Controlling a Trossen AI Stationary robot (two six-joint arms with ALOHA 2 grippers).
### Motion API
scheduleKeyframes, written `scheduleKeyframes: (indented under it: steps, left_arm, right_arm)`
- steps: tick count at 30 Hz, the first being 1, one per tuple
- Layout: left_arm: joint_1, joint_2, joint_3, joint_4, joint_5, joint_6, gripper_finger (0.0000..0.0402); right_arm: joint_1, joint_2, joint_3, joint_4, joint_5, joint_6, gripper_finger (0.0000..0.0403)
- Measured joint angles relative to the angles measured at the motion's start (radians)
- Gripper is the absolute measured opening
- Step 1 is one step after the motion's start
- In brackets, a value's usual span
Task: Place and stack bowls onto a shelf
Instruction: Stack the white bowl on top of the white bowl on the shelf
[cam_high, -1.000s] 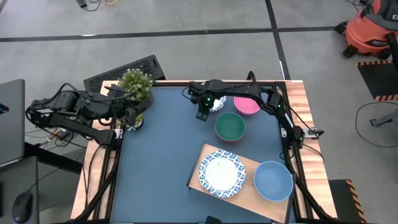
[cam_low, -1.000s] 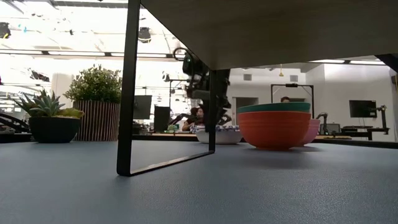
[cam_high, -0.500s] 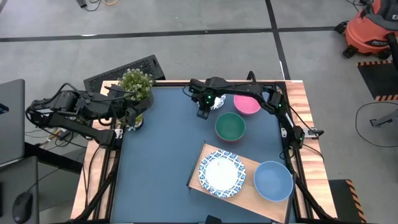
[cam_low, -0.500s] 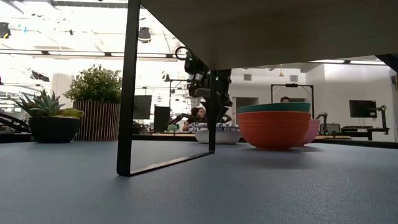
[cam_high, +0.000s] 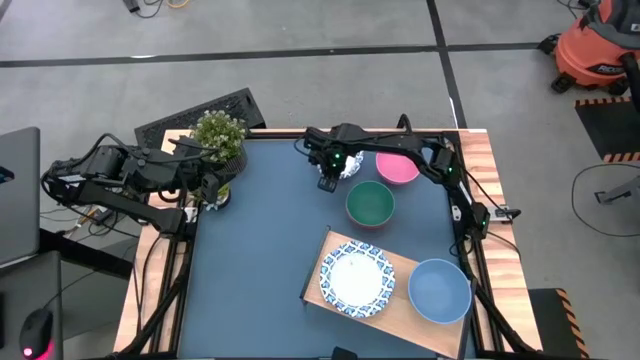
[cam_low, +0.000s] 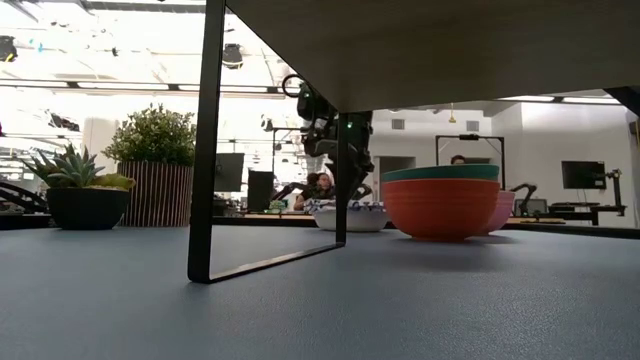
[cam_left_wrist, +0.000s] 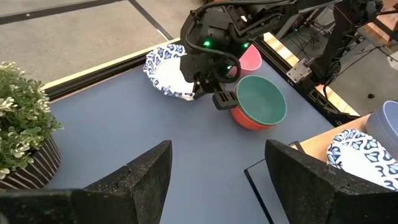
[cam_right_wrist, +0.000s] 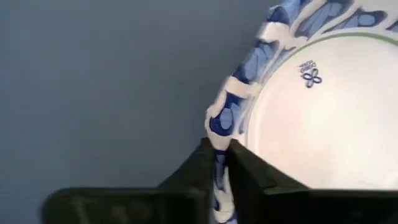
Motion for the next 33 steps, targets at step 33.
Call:
scheduleKeyframes:
  steps: [33]
  left_arm:
    - [0.000, 0.001, 0.000, 0.001, -0.005, 0.009, 0.0243]
  right_arm:
    - [0.283, -0.239, 0.426, -0.555, 0.224, 0.041, 0.0022]
